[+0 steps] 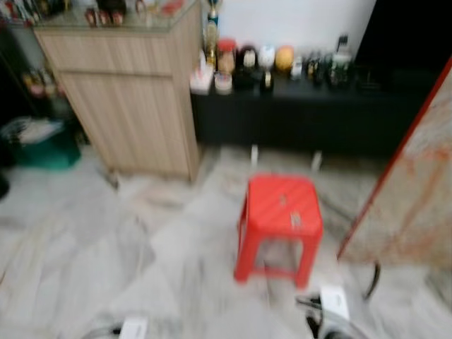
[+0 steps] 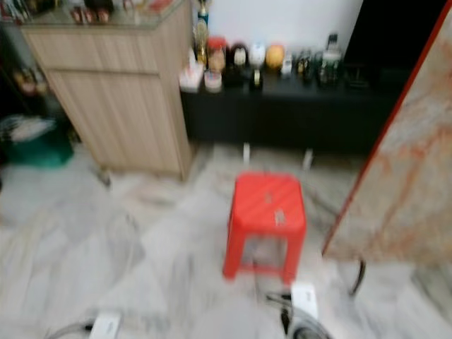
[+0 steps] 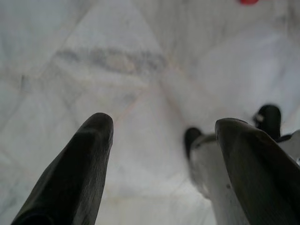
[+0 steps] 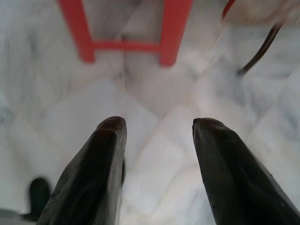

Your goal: Hang keys on a hook

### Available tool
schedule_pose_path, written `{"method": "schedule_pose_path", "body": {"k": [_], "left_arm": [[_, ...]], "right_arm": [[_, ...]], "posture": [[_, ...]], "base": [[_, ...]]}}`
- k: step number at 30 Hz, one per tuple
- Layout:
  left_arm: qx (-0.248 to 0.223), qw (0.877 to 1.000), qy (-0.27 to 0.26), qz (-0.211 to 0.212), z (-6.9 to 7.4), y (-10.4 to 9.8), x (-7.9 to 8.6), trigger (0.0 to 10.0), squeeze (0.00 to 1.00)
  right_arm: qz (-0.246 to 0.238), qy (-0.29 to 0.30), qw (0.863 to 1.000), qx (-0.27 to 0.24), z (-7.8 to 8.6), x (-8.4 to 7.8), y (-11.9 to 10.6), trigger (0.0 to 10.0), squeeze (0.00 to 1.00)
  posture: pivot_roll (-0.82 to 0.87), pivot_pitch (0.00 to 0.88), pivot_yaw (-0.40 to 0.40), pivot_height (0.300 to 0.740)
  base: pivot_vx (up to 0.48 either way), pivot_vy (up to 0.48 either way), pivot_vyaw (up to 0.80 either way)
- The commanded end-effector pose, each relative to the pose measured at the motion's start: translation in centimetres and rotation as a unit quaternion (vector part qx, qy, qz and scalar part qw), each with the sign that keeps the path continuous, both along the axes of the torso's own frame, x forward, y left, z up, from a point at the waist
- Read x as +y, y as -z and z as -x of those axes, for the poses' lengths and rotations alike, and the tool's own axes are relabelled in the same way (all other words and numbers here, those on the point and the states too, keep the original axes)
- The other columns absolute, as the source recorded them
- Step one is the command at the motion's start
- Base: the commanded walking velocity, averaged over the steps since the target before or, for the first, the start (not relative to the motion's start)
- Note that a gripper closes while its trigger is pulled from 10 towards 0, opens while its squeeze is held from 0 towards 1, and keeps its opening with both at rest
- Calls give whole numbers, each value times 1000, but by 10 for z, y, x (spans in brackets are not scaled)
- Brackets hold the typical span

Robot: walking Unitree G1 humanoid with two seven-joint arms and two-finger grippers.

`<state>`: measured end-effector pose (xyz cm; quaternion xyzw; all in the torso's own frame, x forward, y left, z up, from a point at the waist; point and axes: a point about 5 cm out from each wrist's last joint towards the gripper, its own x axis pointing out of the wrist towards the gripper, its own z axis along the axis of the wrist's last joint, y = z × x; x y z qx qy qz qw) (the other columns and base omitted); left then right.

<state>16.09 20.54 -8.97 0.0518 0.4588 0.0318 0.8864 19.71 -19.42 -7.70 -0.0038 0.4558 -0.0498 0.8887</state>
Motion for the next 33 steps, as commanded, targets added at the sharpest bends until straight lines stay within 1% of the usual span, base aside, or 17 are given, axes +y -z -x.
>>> {"method": "schedule_pose_path", "body": {"k": [1,12,20,28,33], "left_arm": [[14,1000,-6,-9,6,2,7,10000,0],[9,1000,-6,-9,3,0,7,10000,0],[7,1000,-8,-8,1,0,7,10000,0],[6,1000,-10,-8,1,0,8,10000,0],[5,1000,-13,-9,1,-1,8,10000,0]], "right_arm": [[-7,-4,1000,-1,0,7,1,10000,0],[-5,13,1000,-10,-2,6,0,10000,0],[-8,16,1000,-7,-2,6,0,10000,0],[-8,13,1000,-6,-2,7,0,10000,0],[-7,11,1000,-9,-3,7,-1,10000,0]], "posture": [[1,0,0,740],[3,0,-5,740],[4,0,-7,740],[5,0,-8,740],[5,0,-6,740]], "base": [[307,0,0],[306,0,0],[307,0,0],[307,0,-516],[304,0,0]]}}
